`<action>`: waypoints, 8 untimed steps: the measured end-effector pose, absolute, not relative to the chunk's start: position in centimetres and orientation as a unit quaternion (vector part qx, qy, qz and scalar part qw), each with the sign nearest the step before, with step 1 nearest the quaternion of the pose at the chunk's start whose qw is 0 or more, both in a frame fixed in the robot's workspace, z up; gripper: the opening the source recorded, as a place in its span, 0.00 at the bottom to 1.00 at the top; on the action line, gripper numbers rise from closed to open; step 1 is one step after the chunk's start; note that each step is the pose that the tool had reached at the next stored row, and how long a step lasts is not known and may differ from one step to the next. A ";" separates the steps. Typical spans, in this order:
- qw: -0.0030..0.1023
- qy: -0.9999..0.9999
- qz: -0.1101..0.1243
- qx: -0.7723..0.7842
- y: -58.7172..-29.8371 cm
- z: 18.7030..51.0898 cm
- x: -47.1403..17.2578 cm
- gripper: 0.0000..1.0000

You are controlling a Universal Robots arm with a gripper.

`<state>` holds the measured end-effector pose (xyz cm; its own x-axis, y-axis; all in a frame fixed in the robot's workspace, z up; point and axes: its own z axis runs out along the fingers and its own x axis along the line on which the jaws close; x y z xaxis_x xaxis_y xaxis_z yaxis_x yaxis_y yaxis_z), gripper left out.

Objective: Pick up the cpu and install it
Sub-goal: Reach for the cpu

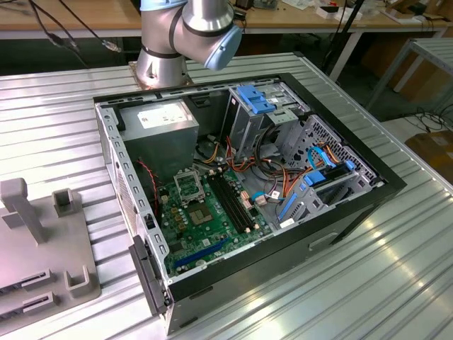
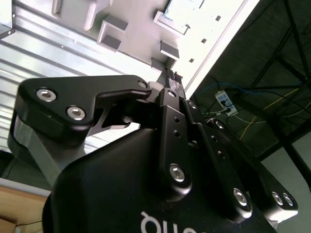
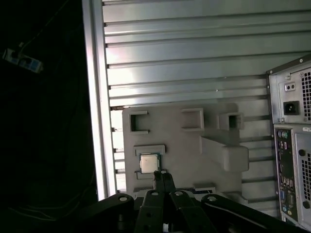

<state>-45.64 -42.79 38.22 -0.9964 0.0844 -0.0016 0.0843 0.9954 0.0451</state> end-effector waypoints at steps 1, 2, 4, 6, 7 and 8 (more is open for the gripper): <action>0.002 0.999 0.022 0.043 -42.8 38.2 -45.8 0.11; 0.002 0.999 0.022 0.044 -42.8 38.2 -46.0 0.11; 0.002 0.999 0.023 0.045 -42.8 38.1 -46.6 0.11; 0.002 0.999 0.023 0.046 -42.7 38.0 -47.3 0.11; 0.002 0.999 0.023 0.046 -42.7 37.9 -47.6 0.11; 0.002 0.999 0.023 0.047 -42.7 37.9 -47.8 0.11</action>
<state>-47.81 -42.71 37.93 -0.9956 0.0937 -0.0010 0.0936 0.9946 0.0451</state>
